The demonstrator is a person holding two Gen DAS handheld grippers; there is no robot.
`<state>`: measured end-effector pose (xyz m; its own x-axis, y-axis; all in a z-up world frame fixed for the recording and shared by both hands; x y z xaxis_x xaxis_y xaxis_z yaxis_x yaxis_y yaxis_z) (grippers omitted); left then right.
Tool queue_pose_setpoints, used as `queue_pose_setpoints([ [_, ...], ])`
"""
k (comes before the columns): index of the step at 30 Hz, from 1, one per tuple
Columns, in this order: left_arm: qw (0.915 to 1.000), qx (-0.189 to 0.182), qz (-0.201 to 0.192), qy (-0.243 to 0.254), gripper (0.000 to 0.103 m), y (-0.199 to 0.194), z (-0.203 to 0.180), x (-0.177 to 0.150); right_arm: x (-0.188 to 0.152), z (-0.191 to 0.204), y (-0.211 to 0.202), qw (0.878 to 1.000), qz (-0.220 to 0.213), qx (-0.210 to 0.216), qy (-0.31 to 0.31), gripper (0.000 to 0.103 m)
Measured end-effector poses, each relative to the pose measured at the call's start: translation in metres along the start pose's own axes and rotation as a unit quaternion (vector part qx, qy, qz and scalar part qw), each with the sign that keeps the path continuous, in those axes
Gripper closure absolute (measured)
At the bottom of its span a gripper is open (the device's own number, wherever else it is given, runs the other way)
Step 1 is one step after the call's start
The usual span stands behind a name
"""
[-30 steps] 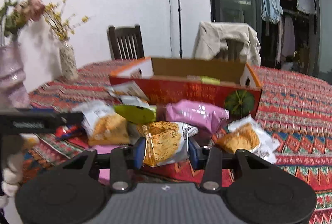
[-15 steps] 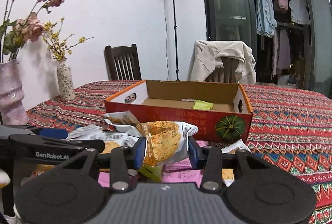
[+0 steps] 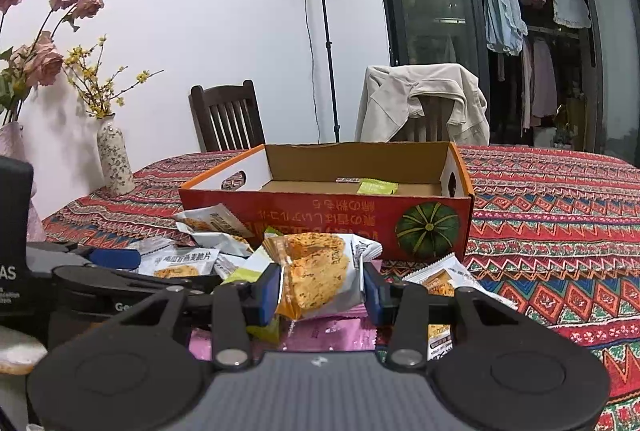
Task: Organize snacks
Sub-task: 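Grasp the white pumpkin-seed oat cracker packet with the left gripper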
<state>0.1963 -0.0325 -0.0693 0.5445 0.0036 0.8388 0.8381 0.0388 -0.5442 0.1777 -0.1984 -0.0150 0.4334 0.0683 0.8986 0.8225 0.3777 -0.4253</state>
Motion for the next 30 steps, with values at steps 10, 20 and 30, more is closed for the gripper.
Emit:
queue_pose_setpoints([
  [10,0.9999,-0.003,0.0,0.014,0.021,-0.008,-0.004,-0.005,-0.003,-0.001,0.002,1.0,0.003,0.0,0.004,0.061],
  [20,0.9996,-0.026,-0.012,-0.003,0.053,-0.02,0.008,-0.002,-0.004,0.005,-0.004,1.0,0.003,-0.002,-0.001,0.061],
  [30,0.9978,-0.05,-0.044,-0.007,0.054,-0.041,0.011,0.009,-0.001,0.01,-0.014,1.0,-0.005,-0.005,-0.007,0.061],
])
Point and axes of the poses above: each gripper's, at about its wrist camera, not at the fingertips, and y roughly the way its jaws point, z to its left, x to its top, the point moved 10 cm from there along y, roughly the way its jaws point, and after that the axes turned 3 degrees about -x, right-handed, at the moved point
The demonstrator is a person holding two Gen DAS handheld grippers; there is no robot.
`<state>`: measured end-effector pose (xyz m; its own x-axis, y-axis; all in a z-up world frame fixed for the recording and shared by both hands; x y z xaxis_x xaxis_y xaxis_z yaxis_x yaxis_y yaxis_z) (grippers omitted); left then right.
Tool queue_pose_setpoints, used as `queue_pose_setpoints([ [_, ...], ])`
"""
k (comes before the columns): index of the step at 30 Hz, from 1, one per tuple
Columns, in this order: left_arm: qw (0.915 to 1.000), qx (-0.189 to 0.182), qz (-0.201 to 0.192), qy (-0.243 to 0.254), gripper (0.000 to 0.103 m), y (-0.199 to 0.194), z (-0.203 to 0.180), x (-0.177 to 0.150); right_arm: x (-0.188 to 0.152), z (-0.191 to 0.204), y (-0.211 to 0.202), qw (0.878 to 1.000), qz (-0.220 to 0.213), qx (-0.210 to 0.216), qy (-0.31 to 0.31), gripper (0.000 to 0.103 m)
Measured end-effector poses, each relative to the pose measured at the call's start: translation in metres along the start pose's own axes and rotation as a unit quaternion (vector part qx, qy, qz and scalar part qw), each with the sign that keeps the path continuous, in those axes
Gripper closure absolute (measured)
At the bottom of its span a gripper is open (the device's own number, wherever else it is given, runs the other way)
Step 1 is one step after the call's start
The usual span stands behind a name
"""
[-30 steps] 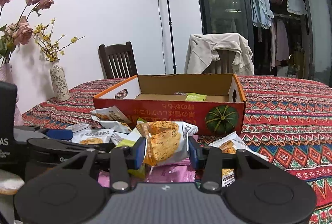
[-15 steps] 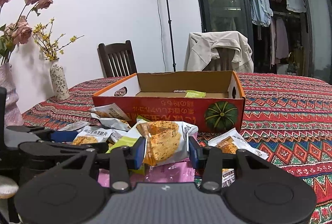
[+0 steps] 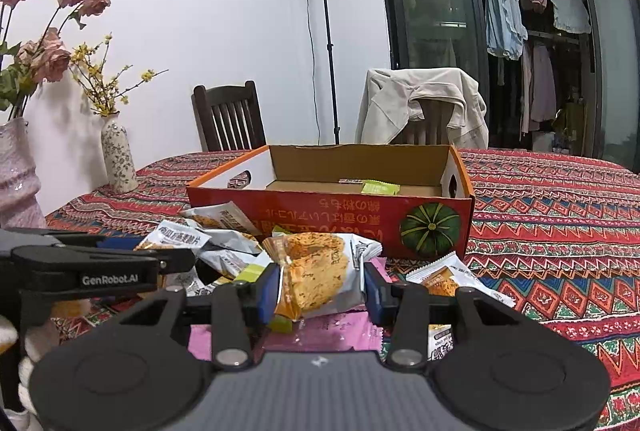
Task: Organize snacks
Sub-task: 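Grasp the white pumpkin-seed oat cracker packet with the left gripper, then carry both packets over the box and release them inside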
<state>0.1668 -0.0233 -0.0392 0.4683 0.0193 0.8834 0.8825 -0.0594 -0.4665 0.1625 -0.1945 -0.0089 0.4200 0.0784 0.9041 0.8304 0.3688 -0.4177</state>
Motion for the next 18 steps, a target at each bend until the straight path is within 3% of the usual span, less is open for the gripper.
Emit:
queue_pose_setpoints([
  [9,0.9998,-0.005,-0.02,0.001,0.054,-0.007,0.004,0.011,0.004,0.006,-0.003,1.0,-0.004,0.001,-0.008,0.06],
  [18,0.9984,-0.007,-0.052,0.019,0.054,-0.003,0.002,0.053,0.036,0.002,0.003,0.999,-0.032,-0.016,-0.022,0.06],
])
Point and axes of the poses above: each gripper's, at about its wrist camera, not at the fingertips, and y roughly the way its jaws point, z to its left, x to its top, the point moved 10 cm from there along y, roughly the way its jaws point, and after that the axes turned 3 degrees about -x, right-handed, at the moved point
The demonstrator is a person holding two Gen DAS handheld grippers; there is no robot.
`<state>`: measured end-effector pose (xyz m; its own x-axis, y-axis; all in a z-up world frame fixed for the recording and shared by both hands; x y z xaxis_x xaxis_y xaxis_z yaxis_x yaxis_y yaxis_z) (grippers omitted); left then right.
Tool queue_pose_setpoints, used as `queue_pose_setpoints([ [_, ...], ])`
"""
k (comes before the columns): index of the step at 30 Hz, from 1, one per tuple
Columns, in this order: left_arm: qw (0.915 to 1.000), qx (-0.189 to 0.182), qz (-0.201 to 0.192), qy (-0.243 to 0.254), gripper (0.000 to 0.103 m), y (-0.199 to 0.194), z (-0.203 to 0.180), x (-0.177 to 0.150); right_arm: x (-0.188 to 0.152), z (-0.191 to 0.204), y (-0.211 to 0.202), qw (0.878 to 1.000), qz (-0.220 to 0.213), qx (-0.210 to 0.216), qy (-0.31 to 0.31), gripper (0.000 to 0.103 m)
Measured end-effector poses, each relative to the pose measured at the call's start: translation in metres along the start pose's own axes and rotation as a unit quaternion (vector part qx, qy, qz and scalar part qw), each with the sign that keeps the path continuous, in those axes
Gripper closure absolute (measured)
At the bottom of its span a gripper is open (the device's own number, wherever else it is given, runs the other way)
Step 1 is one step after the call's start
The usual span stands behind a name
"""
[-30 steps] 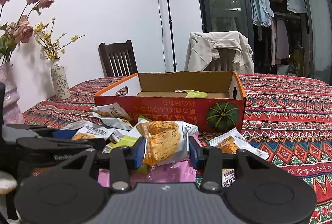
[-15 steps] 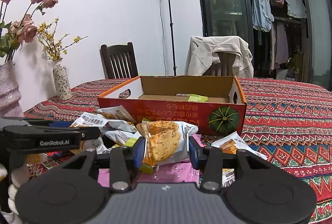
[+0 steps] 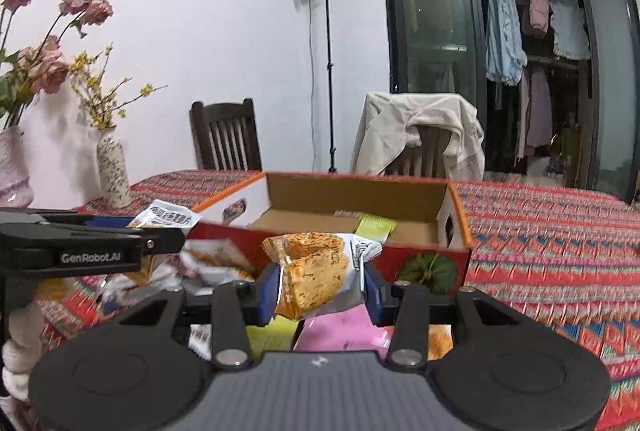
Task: Organize snacks
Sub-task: 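Carry both packets over the box and release them inside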
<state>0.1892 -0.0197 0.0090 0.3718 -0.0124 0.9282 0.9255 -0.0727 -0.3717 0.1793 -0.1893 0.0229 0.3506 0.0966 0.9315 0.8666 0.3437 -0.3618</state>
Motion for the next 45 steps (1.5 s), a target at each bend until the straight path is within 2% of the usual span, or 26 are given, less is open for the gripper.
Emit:
queue_pose_setpoints([
  [11,0.9998,0.002,-0.016,-0.007,0.054,0.04,-0.003,0.051,0.067,-0.021,0.039,0.999,-0.038,-0.035,-0.004,0.06],
  [17,0.9994,0.013,-0.025,-0.017,0.054,0.072,0.0,0.078,0.091,-0.029,0.08,0.998,-0.035,-0.05,0.014,0.06],
  [25,0.9979,0.044,-0.023,-0.042,0.054,0.126,0.025,0.083,0.079,-0.051,0.137,0.996,-0.018,-0.081,0.038,0.061],
  [34,0.9988,0.027,0.008,-0.039,0.054,0.156,0.033,0.056,0.051,-0.061,0.165,0.996,0.02,-0.077,0.046,0.06],
  [36,0.9984,0.031,0.016,-0.043,0.053,0.158,0.035,0.051,0.047,-0.06,0.169,0.996,0.028,-0.078,0.047,0.052],
  [37,0.9984,0.032,0.016,-0.045,0.05,0.158,0.036,0.05,0.044,-0.06,0.169,0.995,0.031,-0.079,0.048,0.044],
  [39,0.9981,0.033,0.01,-0.05,0.03,0.155,0.038,0.051,0.045,-0.062,0.172,0.995,0.033,-0.082,0.05,0.034],
  [40,0.9978,0.042,0.003,-0.052,0.012,0.153,0.041,0.052,0.045,-0.063,0.172,0.995,0.033,-0.083,0.052,0.025],
  [41,0.9973,0.052,-0.005,-0.051,0.0,0.15,0.043,0.053,0.044,-0.064,0.171,0.994,0.032,-0.084,0.054,0.013],
  [43,0.9969,0.061,-0.021,-0.045,0.0,0.144,0.042,0.055,0.043,-0.065,0.17,0.994,0.031,-0.086,0.06,0.001],
  [45,0.9973,0.051,-0.022,-0.049,0.0,0.143,0.041,0.055,0.042,-0.067,0.169,0.994,0.03,-0.086,0.066,0.0],
])
Point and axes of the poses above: each gripper's, at about its wrist camera, not at the fingertips, and y roughly the way its jaws point, z to its left, x to its top, the point moved 10 cm from there along y, roughly the way its jaws point, and after that the axes turned 3 degrees about -x, right-handed, at the moved point
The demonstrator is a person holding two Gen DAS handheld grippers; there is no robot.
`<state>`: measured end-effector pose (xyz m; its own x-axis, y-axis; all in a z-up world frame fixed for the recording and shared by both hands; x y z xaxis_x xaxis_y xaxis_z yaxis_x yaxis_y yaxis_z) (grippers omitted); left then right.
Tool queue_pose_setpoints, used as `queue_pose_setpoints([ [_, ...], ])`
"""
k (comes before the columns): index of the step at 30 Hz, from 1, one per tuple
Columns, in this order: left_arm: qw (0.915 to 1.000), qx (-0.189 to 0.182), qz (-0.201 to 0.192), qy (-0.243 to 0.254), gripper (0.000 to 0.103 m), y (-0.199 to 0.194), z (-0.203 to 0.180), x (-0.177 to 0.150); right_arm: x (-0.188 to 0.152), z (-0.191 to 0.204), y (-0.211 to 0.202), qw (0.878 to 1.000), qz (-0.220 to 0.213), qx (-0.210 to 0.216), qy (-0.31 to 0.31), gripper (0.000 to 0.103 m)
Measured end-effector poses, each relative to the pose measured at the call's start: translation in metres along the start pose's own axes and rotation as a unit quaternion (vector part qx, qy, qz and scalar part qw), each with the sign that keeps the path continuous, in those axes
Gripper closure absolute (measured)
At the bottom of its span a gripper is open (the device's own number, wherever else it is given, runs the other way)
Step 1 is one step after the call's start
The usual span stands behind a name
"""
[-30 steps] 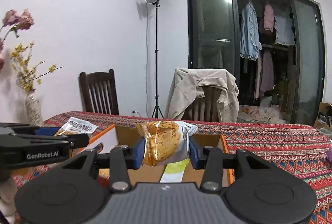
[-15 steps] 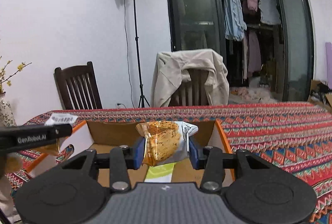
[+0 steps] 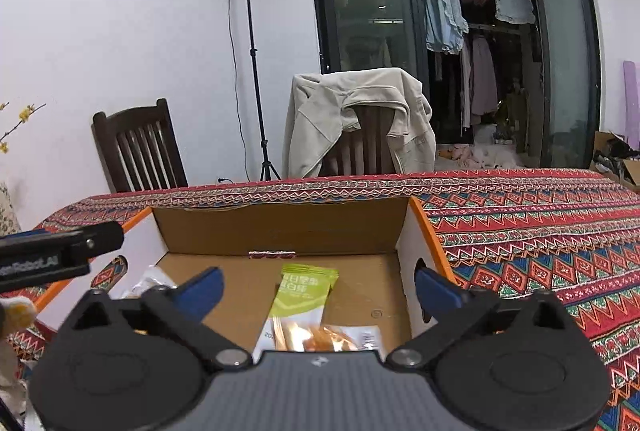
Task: Organize snacks
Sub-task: 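Carry both packets over the box and release them inside, then move both grippers back toward the remaining snack pile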
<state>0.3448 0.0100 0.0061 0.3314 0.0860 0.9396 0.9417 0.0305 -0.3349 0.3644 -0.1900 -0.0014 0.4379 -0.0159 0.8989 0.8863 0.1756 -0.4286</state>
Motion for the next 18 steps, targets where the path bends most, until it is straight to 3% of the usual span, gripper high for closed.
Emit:
queue_pose_setpoints([
  [9,1.0,0.005,-0.006,-0.005,0.0,-0.009,-0.001,0.007,0.0,0.0,-0.005,1.0,-0.001,-0.002,0.004,0.0],
  [18,0.9997,-0.005,-0.02,-0.008,0.0,-0.049,-0.008,0.03,0.016,0.004,-0.042,1.0,-0.023,-0.004,-0.001,0.0],
])
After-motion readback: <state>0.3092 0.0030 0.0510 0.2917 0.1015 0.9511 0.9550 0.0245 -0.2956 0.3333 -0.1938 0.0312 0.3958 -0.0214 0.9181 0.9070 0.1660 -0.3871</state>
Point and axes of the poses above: each gripper's, at about its wrist camera, not at the fingertips, and y roughly the way its jaws point, z to its left, x to its top, the point moved 10 cm from there along y, roughly the way its jaws point, and after that the axes turned 3 degrees about -x, right-handed, at the moved point
